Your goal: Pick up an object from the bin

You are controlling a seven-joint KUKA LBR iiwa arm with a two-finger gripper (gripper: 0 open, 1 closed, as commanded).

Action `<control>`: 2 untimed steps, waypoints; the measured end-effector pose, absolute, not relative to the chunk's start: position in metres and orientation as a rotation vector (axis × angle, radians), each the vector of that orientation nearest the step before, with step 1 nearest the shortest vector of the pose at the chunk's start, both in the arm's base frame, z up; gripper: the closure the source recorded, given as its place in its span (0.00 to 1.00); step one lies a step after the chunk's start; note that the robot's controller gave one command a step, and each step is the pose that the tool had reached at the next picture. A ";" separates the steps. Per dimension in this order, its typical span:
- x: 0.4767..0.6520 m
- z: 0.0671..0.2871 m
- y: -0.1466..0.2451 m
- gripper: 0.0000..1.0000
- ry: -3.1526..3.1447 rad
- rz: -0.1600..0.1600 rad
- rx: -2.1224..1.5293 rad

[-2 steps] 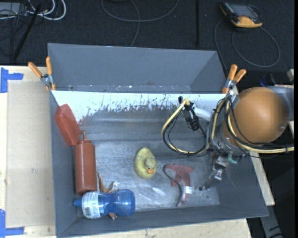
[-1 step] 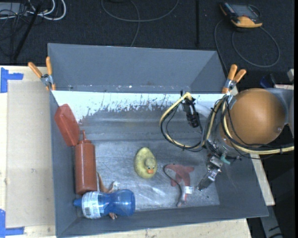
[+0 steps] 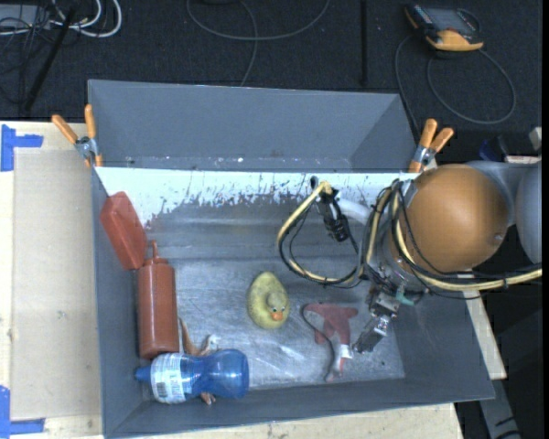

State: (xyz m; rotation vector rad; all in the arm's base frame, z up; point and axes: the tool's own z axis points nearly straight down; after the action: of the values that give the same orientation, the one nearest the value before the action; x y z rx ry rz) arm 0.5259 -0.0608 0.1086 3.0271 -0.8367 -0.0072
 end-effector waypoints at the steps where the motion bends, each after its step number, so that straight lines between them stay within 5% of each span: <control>1: 0.520 0.097 -0.045 1.00 -0.330 -0.011 3.125; 2: 0.520 0.097 -0.045 1.00 -0.332 -0.011 3.125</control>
Offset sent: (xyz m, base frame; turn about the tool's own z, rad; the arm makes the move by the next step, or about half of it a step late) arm 0.0000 0.0000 0.0000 0.0000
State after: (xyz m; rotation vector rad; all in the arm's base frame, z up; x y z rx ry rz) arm 0.5197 -0.0454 0.0970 3.1246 -0.3322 -0.0115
